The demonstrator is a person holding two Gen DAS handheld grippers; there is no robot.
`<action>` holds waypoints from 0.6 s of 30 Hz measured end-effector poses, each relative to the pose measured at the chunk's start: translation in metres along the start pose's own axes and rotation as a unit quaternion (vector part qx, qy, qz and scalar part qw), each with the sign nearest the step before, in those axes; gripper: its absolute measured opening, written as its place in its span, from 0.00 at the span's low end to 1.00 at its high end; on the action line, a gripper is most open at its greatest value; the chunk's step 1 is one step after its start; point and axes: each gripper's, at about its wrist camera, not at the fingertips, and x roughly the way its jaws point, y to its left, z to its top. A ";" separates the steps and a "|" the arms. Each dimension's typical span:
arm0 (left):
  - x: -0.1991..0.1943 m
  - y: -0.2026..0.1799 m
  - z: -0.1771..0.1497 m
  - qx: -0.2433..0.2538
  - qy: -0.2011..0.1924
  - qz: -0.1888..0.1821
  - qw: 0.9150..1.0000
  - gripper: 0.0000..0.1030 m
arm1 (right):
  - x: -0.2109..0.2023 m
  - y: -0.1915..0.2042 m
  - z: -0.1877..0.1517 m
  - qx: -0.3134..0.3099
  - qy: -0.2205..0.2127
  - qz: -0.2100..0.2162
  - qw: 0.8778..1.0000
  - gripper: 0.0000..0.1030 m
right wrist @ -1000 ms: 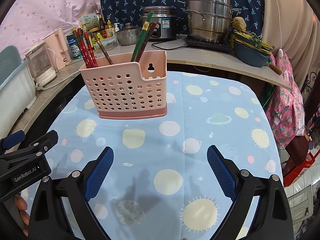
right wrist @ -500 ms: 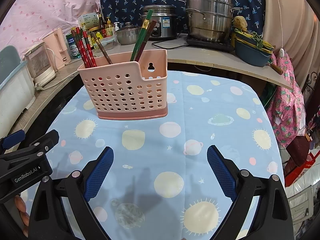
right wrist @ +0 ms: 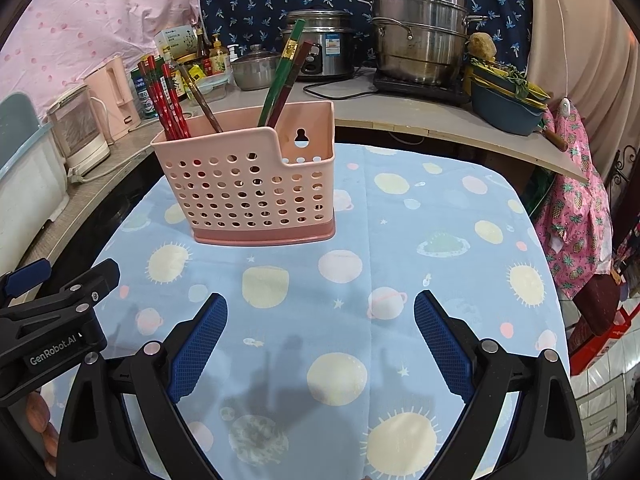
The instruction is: Organize utensils
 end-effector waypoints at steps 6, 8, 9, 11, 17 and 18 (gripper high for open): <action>0.003 -0.001 0.002 0.000 0.002 0.001 1.000 0.90 | 0.003 -0.001 0.005 0.000 0.001 -0.001 1.000 0.88; 0.003 -0.001 0.003 0.000 0.001 0.000 1.000 0.90 | 0.004 -0.001 0.005 0.000 0.000 -0.002 1.000 0.88; 0.003 -0.001 0.003 0.000 0.001 0.000 1.000 0.90 | 0.004 -0.001 0.005 0.000 0.000 -0.002 1.000 0.88; 0.003 -0.001 0.004 0.001 0.000 0.001 1.000 0.90 | 0.004 -0.001 0.006 0.000 0.000 -0.002 1.000 0.88; 0.002 0.000 0.005 0.001 -0.002 0.000 1.000 0.90 | 0.004 0.000 0.006 -0.002 0.000 -0.002 1.000 0.88; 0.001 0.000 0.005 0.002 -0.003 0.000 1.000 0.90 | 0.004 0.000 0.006 -0.002 0.000 -0.002 1.000 0.88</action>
